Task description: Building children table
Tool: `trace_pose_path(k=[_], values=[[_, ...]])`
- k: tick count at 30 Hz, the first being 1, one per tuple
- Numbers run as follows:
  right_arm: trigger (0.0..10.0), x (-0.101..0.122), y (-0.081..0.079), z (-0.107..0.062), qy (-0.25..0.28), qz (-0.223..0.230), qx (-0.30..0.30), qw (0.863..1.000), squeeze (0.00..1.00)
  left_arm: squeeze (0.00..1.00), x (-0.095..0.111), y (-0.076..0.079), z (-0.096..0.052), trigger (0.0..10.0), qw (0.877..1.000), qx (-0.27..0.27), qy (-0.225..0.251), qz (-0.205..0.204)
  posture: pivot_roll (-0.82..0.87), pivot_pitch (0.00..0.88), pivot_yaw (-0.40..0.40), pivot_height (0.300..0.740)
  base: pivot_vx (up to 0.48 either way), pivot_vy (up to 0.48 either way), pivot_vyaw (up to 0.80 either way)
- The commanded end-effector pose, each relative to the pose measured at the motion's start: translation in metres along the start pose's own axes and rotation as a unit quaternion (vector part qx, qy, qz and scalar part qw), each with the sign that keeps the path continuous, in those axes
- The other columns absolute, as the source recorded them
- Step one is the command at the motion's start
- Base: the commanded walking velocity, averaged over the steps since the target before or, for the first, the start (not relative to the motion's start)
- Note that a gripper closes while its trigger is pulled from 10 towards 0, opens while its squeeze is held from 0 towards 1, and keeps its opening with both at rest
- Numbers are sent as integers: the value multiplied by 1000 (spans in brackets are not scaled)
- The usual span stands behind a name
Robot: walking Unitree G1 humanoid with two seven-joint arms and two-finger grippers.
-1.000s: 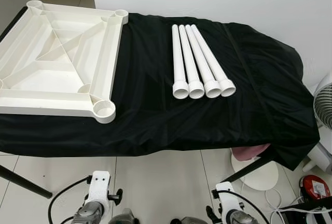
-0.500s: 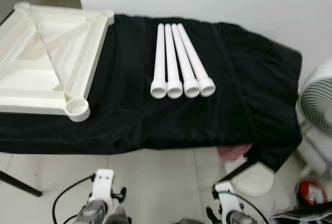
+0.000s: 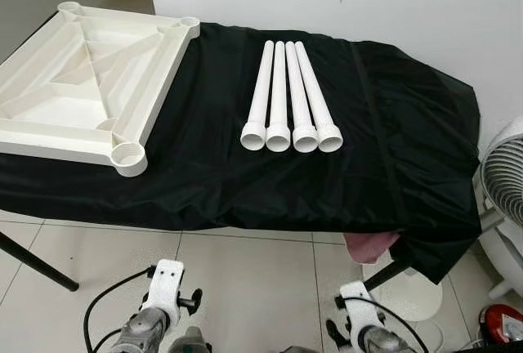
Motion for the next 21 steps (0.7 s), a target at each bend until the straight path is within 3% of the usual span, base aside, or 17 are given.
trace_pose_path(k=[1, 3, 4, 5, 7, 8, 9, 11, 14, 16, 17, 18, 21], values=[[10000, 9, 3, 1, 26, -6, 7, 1000, 333, 910, 8, 7, 0, 10000, 998, -57, 9, 19, 123, 0, -58, 740, 0, 0, 0], [10000, 9, 3, 1, 26, -6, 7, 1000, 333, 910, 8, 7, 0, 10000, 998, -57, 9, 19, 123, 0, -58, 740, 0, 0, 0], [10000, 15, 4, 2, 45, -1, 18, 999, 1000, 1000, 10, 10, -1, 10000, 996, -86, 16, 27, 123, 0, -58, 740, 0, 0, 0], [10000, 15, 4, 2, 45, -1, 18, 999, 1000, 1000, 10, 10, -1, 10000, 996, -86, 16, 27, 123, 0, -58, 740, 0, 0, 0], [10000, 30, 7, 2, 88, -27, 35, 995, 1000, 1000, 13, 16, -7, 10000, 986, -154, 29, 59, 123, 7, -61, 740, 0, 0, 0], [10000, 35, 7, 1, 109, -37, 52, 992, 745, 1000, 14, 18, -11, 10000, 978, -189, 36, 74, 123, 12, -64, 740, 0, 0, 0], [10000, 40, 8, 0, 127, -60, 63, 988, 0, 0, 14, 21, -16, 10000, 969, -226, 42, 86, 123, 12, -64, 740, 0, 0, 0], [10000, 42, 9, -2, 138, -74, 71, 985, 0, 0, 15, 22, -19, 10000, 963, -248, 46, 92, 123, 14, -65, 740, 0, 0, 0], [10000, 49, 9, -12, 195, -147, 127, 961, 0, 0, 18, 26, -33, 10000, 934, -322, 59, 144, 124, 22, -67, 740, 0, 0, 0], [10000, 50, 9, -15, 206, -161, 142, 955, 0, 0, 18, 27, -36, 10000, 928, -332, 63, 155, 124, 22, -67, 740, 0, 0, 0], [10000, 53, 12, -21, 229, -174, 162, 944, 0, 0, 20, 28, -41, 10000, 919, -352, 69, 163, 125, 23, -70, 740, 0, 0, 0], [10000, 53, 12, -21, 229, -174, 162, 944, 0, 0, 20, 28, -41, 10000, 919, -352, 69, 163, 125, 23, -70, 740, 0, 0, 0], [10000, 63, 25, -41, 280, -204, 223, 911, 0, 0, 31, 35, -62, 10000, 882, -400, 110, 224, 128, 25, -72, 740, 0, 0, 0]])
Point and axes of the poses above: a point about 5 cm out from each wrist's last joint towards the gripper, its own z axis pointing out of the wrist towards the gripper, its own x axis along the axis of the wrist's last joint, y = z × x, the point moved 2 cm from there along z, pointing out of the wrist towards the gripper, and after that the axes turned 15 degrees about -z, right-handed, at the moved point
